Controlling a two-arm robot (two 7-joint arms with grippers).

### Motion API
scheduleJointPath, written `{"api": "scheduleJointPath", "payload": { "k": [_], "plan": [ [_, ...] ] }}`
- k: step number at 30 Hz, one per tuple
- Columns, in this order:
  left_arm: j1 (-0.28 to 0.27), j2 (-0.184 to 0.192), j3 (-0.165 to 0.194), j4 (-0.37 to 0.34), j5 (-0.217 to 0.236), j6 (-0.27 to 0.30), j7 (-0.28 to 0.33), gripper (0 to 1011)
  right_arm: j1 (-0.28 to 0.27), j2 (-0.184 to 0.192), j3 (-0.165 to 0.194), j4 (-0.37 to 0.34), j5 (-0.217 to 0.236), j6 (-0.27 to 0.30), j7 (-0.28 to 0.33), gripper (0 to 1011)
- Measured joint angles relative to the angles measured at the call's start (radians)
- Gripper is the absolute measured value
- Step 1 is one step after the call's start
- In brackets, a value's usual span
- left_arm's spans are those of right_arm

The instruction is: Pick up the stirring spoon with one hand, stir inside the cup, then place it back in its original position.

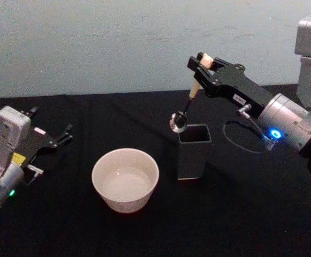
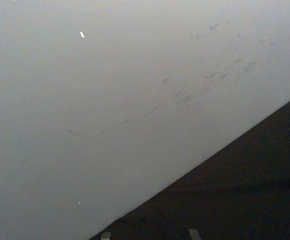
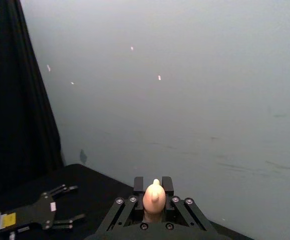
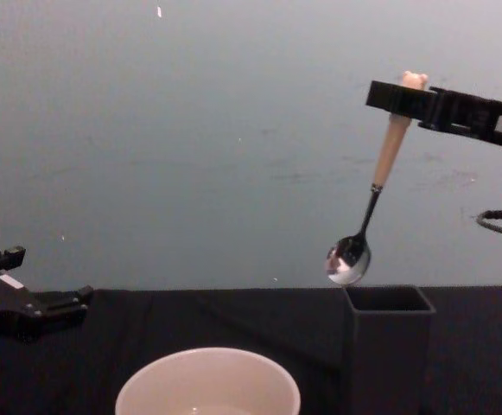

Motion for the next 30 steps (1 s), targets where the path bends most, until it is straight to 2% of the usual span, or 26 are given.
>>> {"api": "scheduleJointPath", "payload": {
  "k": [14,30],
  "plan": [
    [0.000,0.000,0.000,0.000,0.000,0.000,0.000,1001,0.024,-0.004,-0.068,0.008,0.018,0.004,0.034,215],
    [0.000,0.000,0.000,0.000,0.000,0.000,0.000,1001,0.036,-0.009,-0.143,0.029,-0.010,0.005,0.054,215]
  ]
}}
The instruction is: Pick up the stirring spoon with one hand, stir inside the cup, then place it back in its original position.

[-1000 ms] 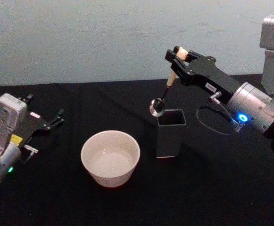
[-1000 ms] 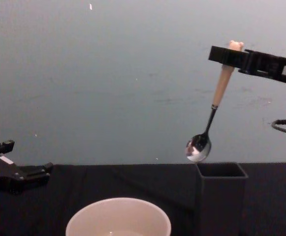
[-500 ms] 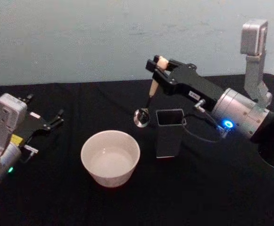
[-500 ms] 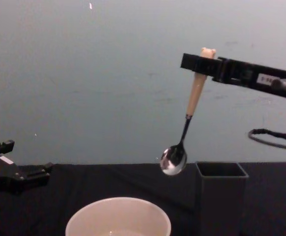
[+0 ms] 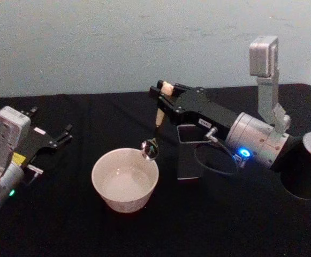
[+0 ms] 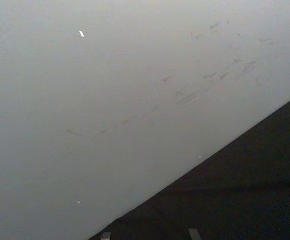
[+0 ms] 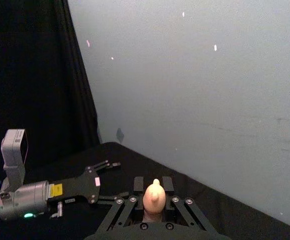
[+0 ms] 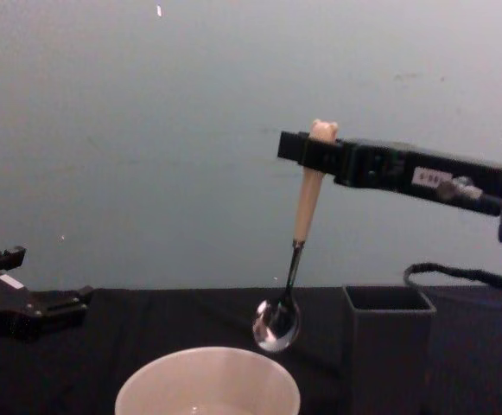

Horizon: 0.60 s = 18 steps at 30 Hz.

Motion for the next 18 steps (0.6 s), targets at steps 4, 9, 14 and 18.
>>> {"api": "scheduleJointPath", "payload": {
  "k": [4,9,14,18],
  "plan": [
    [0.000,0.000,0.000,0.000,0.000,0.000,0.000,1001,0.007,-0.007,-0.014,0.014,-0.013,-0.001,0.000,215],
    [0.000,0.000,0.000,0.000,0.000,0.000,0.000,1001,0.014,-0.017,-0.027,0.033,-0.027,-0.002,0.001,215],
    [0.000,0.000,0.000,0.000,0.000,0.000,0.000,1001,0.021,-0.026,-0.037,0.052,-0.038,-0.005,0.005,215],
    [0.000,0.000,0.000,0.000,0.000,0.000,0.000,1001,0.025,-0.035,-0.046,0.068,-0.050,-0.007,0.010,215]
  ]
}}
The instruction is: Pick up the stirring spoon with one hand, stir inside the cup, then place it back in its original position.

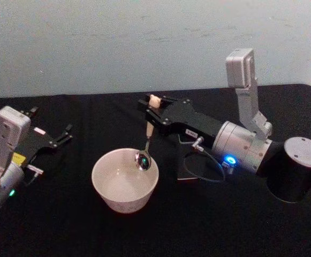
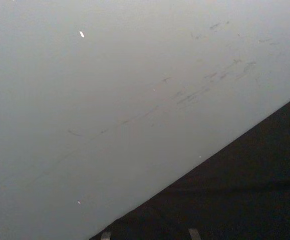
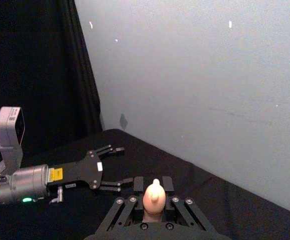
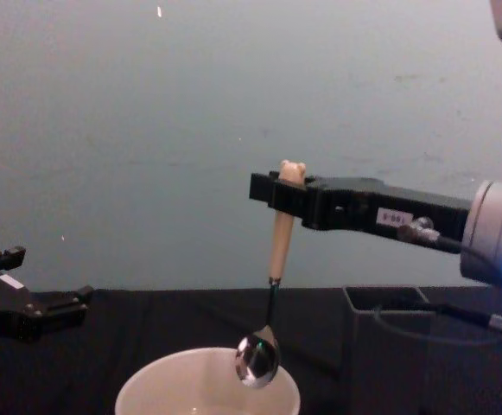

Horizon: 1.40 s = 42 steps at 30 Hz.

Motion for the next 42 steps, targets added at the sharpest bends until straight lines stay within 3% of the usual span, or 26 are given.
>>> {"api": "scheduleJointPath", "payload": {
  "k": [20,42],
  "plan": [
    [0.000,0.000,0.000,0.000,0.000,0.000,0.000,1001,-0.004,-0.021,-0.016,0.024,-0.034,-0.005,0.010,215],
    [0.000,0.000,0.000,0.000,0.000,0.000,0.000,1001,-0.003,-0.020,-0.015,0.024,-0.032,-0.005,0.009,215]
  ]
}}
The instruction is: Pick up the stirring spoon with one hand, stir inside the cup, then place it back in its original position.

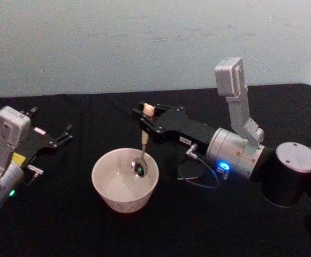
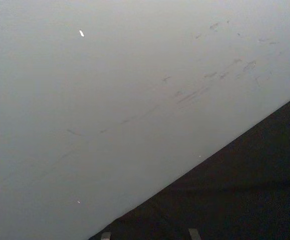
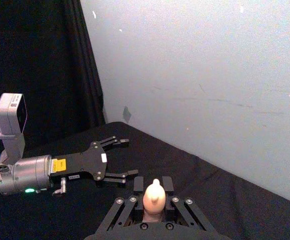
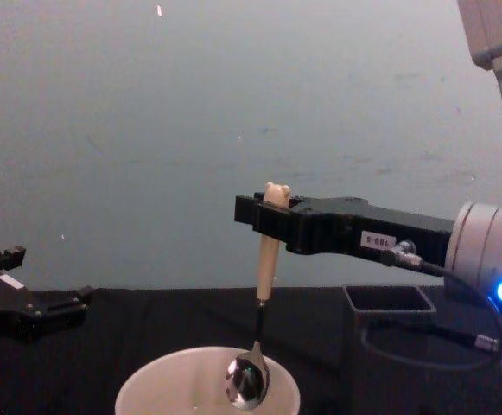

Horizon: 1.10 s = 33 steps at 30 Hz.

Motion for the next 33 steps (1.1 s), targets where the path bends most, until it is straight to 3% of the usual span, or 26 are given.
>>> {"api": "scheduleJointPath", "payload": {
  "k": [12,22,33],
  "plan": [
    [0.000,0.000,0.000,0.000,0.000,0.000,0.000,1001,0.000,0.000,0.000,-0.001,0.001,0.001,0.002,215],
    [0.000,0.000,0.000,0.000,0.000,0.000,0.000,1001,-0.001,-0.003,0.007,0.001,0.036,0.027,0.016,215],
    [0.000,0.000,0.000,0.000,0.000,0.000,0.000,1001,0.004,-0.014,-0.020,0.009,0.031,0.016,0.023,215]
  ]
}}
